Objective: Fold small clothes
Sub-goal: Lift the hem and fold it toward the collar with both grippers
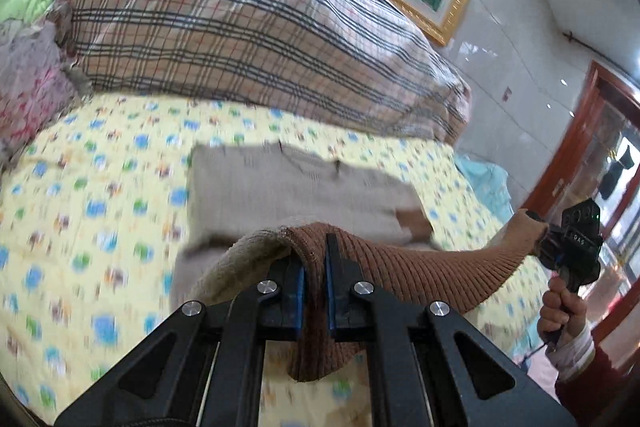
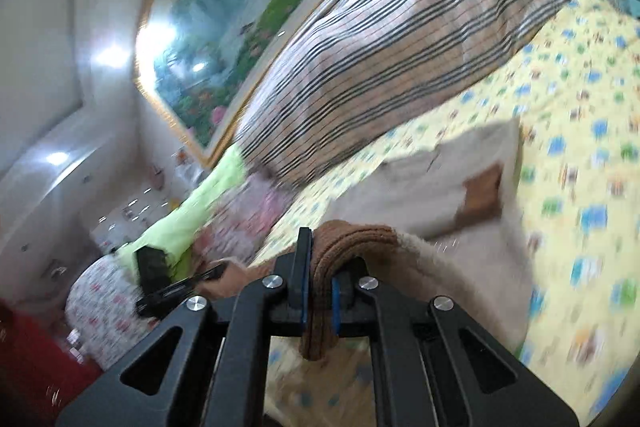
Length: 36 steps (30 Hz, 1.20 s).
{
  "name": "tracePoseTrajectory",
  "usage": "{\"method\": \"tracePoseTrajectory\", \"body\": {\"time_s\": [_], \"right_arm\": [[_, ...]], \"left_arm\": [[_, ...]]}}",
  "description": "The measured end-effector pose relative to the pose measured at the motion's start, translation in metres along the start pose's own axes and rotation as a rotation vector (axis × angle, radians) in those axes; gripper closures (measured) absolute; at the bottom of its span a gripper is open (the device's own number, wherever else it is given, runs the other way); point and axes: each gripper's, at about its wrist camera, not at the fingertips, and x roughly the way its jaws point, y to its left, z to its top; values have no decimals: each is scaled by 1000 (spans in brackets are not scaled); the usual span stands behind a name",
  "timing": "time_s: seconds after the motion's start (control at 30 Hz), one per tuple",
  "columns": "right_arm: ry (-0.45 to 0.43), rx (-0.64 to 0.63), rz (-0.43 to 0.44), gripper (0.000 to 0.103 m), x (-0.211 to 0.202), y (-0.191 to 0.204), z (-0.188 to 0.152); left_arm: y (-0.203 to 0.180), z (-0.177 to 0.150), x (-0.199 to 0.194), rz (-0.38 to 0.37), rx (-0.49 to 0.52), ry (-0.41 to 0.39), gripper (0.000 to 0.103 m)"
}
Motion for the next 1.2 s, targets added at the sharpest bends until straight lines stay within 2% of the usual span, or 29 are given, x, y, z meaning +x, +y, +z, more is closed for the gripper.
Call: {"method": "tracePoseTrajectory", "body": {"time_s": [0.17,0.37,0.53,0.7,0.83,0.9,0.97,1.03,1.07,1.1,1.2], "right_arm": [[-14,-25,-81,94,52,-21,45],[9,48,-184,94,115,-77,83],[73,126,-300,94,164,-132,96],[137,169,-379,94,201,-174,97],[176,175,-437,93,216,-190,94],[186,193,-450,93,220,-195,92],[185,215,-442,92,219,-197,93],[169,209,-451,83,213,-193,97],[151,191,-469,65,208,-188,100],[135,177,-476,52,206,-185,102],[91,117,-500,49,191,-164,110]], "left_arm": [[20,47,56,33,-55,-19,97],[43,79,139,115,-47,41,97],[75,86,203,165,-73,114,97],[106,74,253,213,-111,193,96],[122,64,266,205,-135,223,91],[131,66,261,161,-183,207,87],[135,70,253,147,-205,186,82],[137,76,238,181,-198,151,62],[136,78,231,208,-193,141,44],[135,81,221,233,-187,121,42],[118,81,200,202,-151,125,42]]}}
